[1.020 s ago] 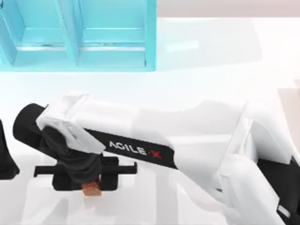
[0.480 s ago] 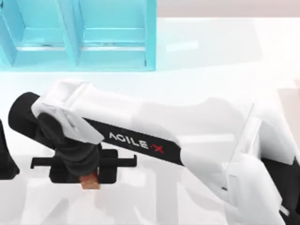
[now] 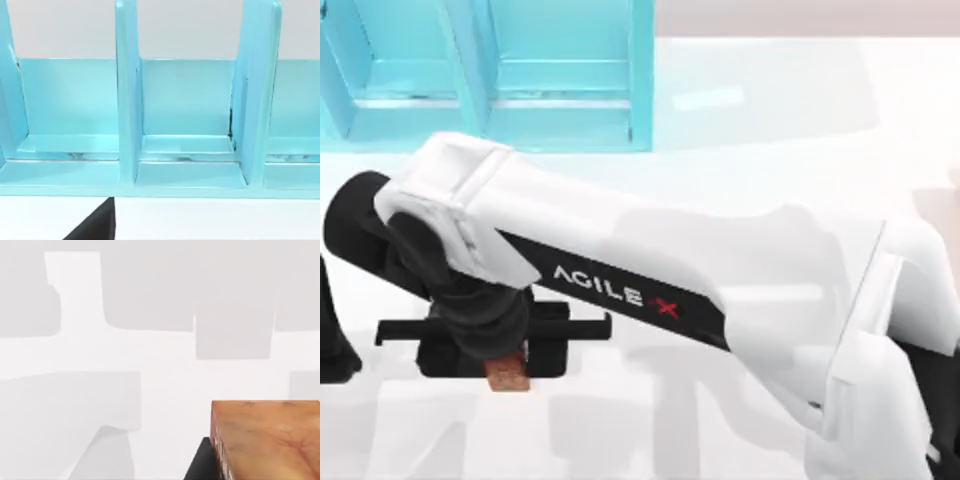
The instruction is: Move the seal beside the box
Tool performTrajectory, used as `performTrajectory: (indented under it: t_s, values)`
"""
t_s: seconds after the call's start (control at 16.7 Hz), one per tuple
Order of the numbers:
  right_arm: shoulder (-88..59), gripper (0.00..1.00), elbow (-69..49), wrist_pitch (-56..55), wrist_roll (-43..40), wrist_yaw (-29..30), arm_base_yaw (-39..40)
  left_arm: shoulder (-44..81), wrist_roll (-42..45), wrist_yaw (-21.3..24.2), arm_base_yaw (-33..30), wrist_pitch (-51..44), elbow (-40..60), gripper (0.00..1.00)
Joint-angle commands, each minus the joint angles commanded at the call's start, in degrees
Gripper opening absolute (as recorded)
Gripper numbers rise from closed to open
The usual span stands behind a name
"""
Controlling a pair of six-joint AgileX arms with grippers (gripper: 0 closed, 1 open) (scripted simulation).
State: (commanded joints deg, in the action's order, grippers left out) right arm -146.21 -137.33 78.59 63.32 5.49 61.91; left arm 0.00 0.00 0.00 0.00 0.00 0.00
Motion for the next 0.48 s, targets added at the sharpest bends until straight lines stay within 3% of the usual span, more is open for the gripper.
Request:
performTrajectory:
  t_s: [0.24, 0.48]
  values:
    - [2.48, 0.0, 2.42, -0.31, -3.87, -0.25, -3.86, 0.0, 0.0, 0.0, 0.0, 0.0, 0.0, 1.0]
    - [10.06, 0.0, 9.73, -1.39, -16.28, -1.29, -16.66, 0.0, 0.0, 0.0, 0.0, 0.0, 0.0, 1.0]
